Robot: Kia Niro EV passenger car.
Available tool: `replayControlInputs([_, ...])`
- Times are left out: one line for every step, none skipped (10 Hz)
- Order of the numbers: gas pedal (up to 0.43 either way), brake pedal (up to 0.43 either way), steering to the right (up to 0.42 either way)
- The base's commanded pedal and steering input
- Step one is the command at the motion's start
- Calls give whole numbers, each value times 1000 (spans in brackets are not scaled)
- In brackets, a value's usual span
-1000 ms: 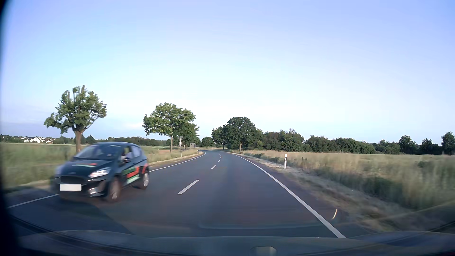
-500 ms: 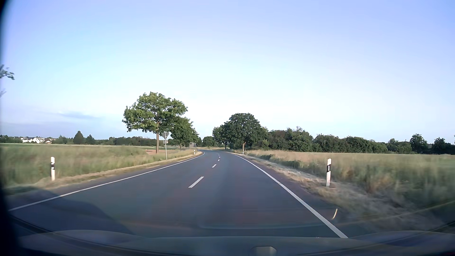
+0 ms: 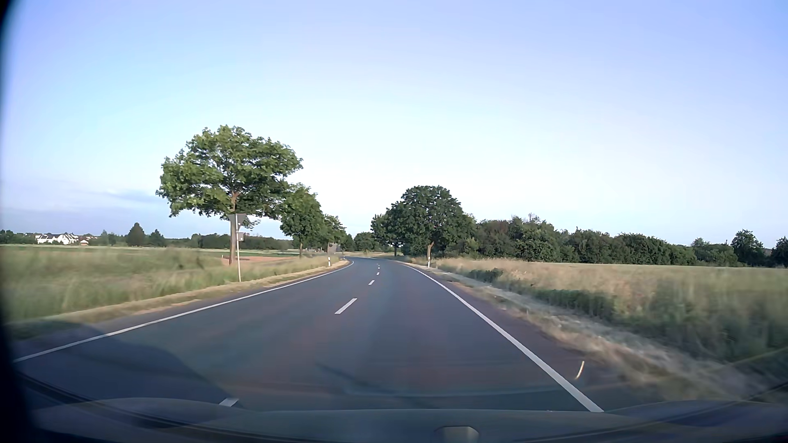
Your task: Follow the waypoints while adhering to traffic rules and regulations
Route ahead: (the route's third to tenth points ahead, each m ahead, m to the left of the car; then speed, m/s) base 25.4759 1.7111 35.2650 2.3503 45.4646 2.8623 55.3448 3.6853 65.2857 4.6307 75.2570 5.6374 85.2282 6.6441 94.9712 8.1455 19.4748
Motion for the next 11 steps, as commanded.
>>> replayControlInputs([248,24,-10])
replayControlInputs([248,24,-10])
replayControlInputs([248,24,-11])
replayControlInputs([248,30,-11])
replayControlInputs([248,24,-11])
replayControlInputs([248,24,-11])
replayControlInputs([240,24,-11])
replayControlInputs([228,24,-11])
replayControlInputs([220,24,-11])
replayControlInputs([209,30,-10])
replayControlInputs([197,24,-10])
